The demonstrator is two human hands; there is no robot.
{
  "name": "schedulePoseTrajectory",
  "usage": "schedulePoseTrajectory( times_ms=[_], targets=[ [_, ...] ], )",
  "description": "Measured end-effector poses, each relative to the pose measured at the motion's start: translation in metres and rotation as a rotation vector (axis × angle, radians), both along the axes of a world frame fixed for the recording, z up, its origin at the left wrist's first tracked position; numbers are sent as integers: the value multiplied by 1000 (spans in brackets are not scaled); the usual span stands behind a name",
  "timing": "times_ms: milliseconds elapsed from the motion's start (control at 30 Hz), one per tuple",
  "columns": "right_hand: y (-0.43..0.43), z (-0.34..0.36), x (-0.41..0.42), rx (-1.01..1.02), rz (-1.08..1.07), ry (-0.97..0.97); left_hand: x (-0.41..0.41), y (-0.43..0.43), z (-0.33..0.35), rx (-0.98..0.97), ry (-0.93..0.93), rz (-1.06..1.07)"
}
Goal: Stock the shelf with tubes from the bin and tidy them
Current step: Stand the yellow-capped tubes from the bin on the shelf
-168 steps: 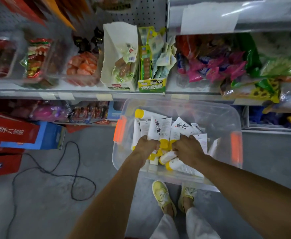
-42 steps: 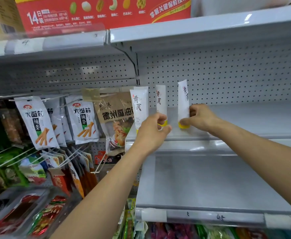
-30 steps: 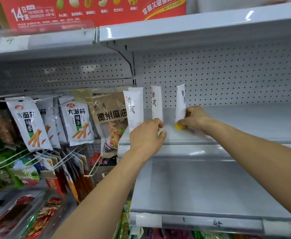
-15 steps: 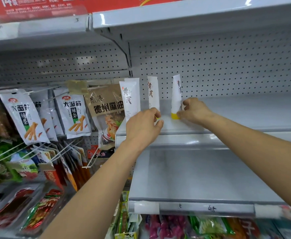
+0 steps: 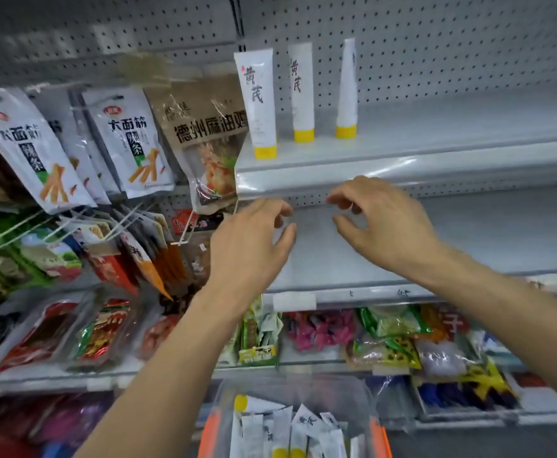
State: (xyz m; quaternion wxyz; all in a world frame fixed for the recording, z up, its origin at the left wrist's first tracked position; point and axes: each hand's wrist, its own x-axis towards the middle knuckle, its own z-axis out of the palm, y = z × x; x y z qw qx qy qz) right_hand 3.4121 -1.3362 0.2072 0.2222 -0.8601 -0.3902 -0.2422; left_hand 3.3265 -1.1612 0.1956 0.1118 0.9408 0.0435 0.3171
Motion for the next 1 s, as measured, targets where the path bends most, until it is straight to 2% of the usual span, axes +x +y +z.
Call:
schedulePoseTrajectory(
  times_ms=[100, 300, 433, 567, 667, 800, 933, 1000],
  targets=[
    [6, -48, -23, -129, 18, 177, -23, 18, -54, -113, 211, 27],
    [9, -172, -42, -453, 39, 598, -69, 44, -205, -385, 771, 107],
    [15, -255, -48, -582, 45, 915, -90, 38, -290, -632, 932, 152],
    [18, -344, -53, -674, -4, 1116, -95, 25, -365, -828, 1058, 216],
    [25, -398, -55, -715, -62, 1166, -90, 22, -413, -878, 1114, 262],
    [47, -452, -46, -712, -124, 1092, -74, 20, -463, -831, 1113, 330],
    [66, -488, -29, -838, -242, 997, -55, 18, -499, -701, 1154, 340],
    [72, -502, -24, -929, -273, 1027, -48, 15, -511, -590, 1191, 343]
  ],
)
